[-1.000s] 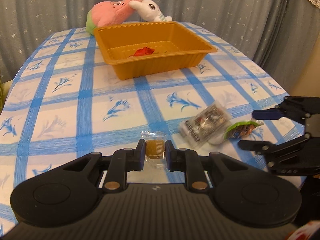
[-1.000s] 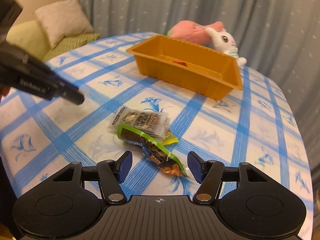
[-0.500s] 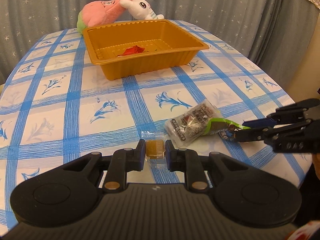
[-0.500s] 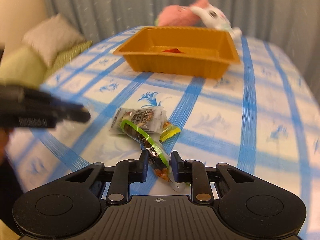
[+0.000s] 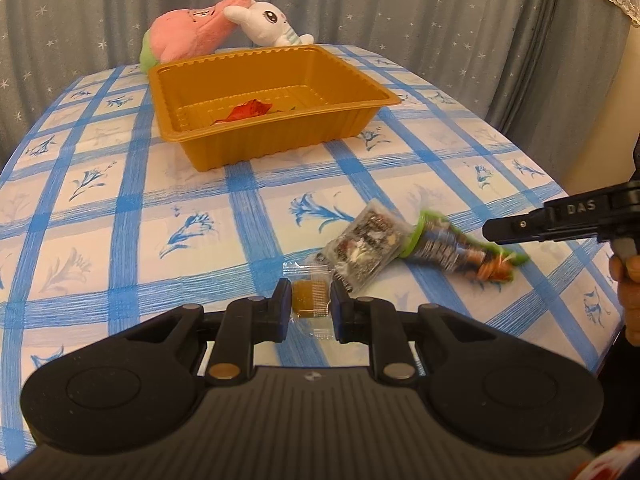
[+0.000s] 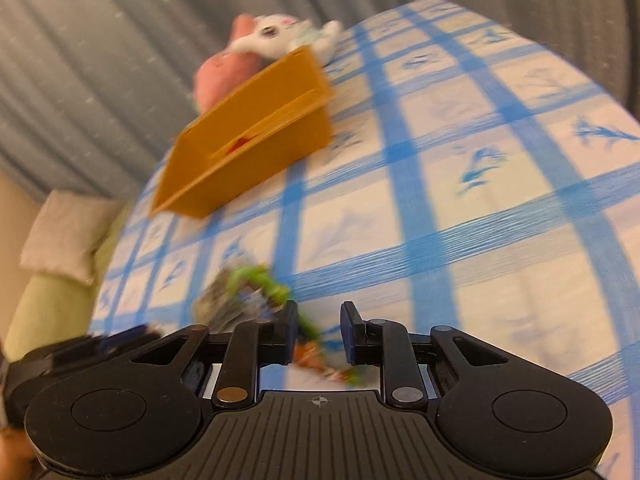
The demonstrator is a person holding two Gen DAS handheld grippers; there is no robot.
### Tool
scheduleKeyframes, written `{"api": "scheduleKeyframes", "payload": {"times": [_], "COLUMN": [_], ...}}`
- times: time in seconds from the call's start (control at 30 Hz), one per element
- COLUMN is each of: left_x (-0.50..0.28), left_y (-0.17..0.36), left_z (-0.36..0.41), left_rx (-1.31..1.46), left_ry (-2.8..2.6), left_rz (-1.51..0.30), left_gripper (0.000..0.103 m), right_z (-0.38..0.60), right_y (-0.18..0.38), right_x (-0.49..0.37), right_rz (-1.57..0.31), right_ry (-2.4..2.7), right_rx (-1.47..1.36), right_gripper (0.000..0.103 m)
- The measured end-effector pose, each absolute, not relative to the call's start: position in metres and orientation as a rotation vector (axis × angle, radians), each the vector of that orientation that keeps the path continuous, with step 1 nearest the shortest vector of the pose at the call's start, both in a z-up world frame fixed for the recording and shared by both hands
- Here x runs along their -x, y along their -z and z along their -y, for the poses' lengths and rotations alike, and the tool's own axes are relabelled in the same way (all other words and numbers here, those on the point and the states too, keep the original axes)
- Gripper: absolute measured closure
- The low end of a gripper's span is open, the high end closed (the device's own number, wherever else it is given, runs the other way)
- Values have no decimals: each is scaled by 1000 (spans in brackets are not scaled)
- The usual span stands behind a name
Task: Organize snacks
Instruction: 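Lift the green packet with the right tool while the left tool holds the brown candy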
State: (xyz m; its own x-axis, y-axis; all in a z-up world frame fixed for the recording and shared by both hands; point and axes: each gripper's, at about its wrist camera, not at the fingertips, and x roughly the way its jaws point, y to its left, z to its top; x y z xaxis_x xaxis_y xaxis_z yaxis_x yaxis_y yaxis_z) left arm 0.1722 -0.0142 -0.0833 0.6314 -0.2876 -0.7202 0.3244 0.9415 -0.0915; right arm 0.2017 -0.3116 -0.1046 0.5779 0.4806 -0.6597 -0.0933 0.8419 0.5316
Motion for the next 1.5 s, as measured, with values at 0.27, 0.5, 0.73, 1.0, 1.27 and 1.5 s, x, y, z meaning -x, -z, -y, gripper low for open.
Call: {"api": "scheduleKeyframes", "payload": {"times": [0.27,0.5,0.73,1.0,1.27,1.5], "left_x": [-177,-177,-177,-178,-178,-181], "left_y": [84,85,88,89,83,73], "left_z": [20,16,17,19,22,30], "left_rx": [-36,-31,-35,-33,-16,0], "left_ry": [356,340,346,354,360,371], "left_rz": [-807,-811,-816,-817,-798,-771], "left_gripper": [85,85,85,85,85,85], "right_z": [309,265,225,224,229,245], "right_y": [97,96,118,126,114,99], "right_x": [-190,-164,-159,-164,-159,-162], "right_rz": [-807,-753,-749,-778,-772,-745], "right_ry": [-376,-594,-636,-641,-626,-578], "right_rx": [-304,-48,247,269,190,56], "right_gripper": [80,35,35,74,79,79]}}
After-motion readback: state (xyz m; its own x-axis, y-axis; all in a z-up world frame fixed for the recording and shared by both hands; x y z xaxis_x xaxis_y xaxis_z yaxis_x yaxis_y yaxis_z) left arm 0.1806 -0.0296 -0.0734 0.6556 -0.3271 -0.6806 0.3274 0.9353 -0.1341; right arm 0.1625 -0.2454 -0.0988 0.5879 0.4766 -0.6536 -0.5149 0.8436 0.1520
